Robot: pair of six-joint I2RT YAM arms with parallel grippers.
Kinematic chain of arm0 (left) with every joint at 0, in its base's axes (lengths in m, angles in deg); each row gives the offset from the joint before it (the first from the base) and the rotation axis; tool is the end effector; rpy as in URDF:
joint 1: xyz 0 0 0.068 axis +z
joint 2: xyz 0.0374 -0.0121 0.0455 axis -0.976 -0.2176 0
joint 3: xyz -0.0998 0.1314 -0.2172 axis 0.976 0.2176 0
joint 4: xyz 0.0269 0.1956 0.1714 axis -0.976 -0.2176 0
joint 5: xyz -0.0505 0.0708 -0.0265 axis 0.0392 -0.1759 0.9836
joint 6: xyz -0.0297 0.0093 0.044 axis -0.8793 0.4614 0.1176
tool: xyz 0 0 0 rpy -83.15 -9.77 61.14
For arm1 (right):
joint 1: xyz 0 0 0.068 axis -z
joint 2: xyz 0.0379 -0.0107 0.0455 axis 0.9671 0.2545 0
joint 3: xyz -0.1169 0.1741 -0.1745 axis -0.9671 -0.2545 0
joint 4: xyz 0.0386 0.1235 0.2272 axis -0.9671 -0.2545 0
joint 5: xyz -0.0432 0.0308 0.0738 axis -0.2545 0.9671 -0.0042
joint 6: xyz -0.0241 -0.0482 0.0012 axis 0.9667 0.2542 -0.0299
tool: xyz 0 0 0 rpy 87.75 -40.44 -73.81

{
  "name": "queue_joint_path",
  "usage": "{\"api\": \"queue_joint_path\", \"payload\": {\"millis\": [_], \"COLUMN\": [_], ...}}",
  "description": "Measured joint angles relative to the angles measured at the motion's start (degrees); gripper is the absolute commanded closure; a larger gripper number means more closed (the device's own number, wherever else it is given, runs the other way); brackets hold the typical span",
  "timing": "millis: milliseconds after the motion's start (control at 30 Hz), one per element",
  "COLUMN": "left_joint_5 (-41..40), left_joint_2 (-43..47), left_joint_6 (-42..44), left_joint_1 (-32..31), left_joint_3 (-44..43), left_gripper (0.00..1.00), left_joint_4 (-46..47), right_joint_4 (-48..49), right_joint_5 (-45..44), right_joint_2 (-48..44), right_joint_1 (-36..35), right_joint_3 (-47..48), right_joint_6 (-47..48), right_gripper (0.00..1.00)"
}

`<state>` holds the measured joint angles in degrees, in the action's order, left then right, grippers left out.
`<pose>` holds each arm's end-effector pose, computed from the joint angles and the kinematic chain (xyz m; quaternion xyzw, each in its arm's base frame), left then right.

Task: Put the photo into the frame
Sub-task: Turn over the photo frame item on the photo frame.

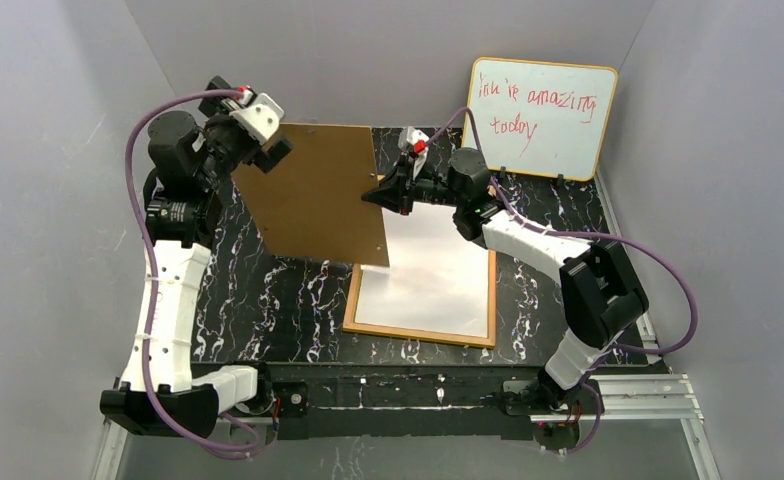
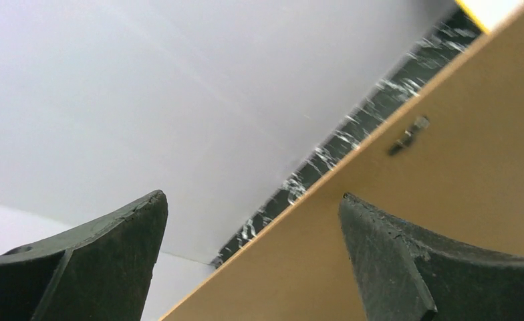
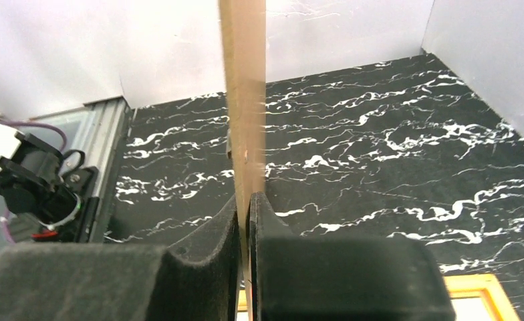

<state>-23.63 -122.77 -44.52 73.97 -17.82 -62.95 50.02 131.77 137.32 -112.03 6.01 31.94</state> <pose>0.2365 -0.0297 0.4949 0.4168 0.5592 0.0946 0.7103 0.2969 0.2525 0.3240 -0.4214 0.5157 0.4929 0.5600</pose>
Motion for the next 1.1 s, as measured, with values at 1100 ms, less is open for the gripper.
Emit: {"api": "queue_joint_path", "payload": {"millis": [1100], "left_joint_5": [-13.84], "left_joint_2": [-8.61], "left_joint_6": [-12.46], "left_joint_1": [16.37], "left_joint_3": [13.03], "left_gripper": [0.02], "left_joint_4": [1.9], "right_joint_4": [11.21], "right_joint_5": [5.31], "right_joint_2": [-2.4], "right_joint_1": [22.47], "right_joint_3": [-13.14], "right_joint_6": [-60.52], "right_gripper": [0.99]}}
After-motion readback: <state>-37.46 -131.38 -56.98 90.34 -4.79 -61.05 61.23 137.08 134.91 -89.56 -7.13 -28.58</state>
